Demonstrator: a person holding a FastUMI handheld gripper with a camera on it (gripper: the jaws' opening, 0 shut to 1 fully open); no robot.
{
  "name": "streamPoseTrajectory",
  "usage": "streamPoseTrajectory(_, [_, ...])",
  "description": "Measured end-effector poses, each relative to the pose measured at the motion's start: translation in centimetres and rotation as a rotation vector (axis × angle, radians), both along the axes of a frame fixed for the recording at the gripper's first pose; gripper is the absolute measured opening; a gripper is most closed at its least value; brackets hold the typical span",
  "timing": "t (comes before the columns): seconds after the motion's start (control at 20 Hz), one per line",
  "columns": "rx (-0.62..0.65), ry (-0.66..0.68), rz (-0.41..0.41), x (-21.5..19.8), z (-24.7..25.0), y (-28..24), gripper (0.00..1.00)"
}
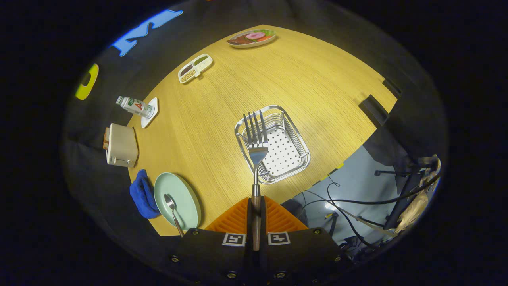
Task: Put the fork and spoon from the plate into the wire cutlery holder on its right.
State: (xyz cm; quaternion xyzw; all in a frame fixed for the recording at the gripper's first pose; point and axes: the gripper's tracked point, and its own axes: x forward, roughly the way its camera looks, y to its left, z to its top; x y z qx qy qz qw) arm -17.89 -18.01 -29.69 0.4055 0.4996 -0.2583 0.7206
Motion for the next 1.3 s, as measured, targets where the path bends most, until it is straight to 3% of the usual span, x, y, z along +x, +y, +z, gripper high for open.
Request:
streamPoseTrajectory(0.4, [0.088, 0.028, -0.054, -0.3, 0.1, -0.9, 0.06])
streamPoseTrajectory(0.6, [0.129, 0.056, -0.029, -0.4, 0.1, -0.7, 0.06])
streamPoseTrajectory(0.8, [0.125, 0.038, -0.054, 0.4, 0.6, -1.3, 0.08])
streamPoseTrajectory(0.85, [0.108, 0.038, -0.058, 0.3, 0.6, -1.6, 0.15])
streamPoseTrajectory(0.9, [0.094, 0.037, -0.064, 0.3, 0.7, -1.9, 0.15])
streamPoseTrajectory(1.05, [0.075, 0.025, -0.081, 0.4, 1.2, -2.3, 0.33])
streamPoseTrajectory(1.3, [0.077, -0.008, -0.125, 0.1, 1.6, -2.1, 0.33])
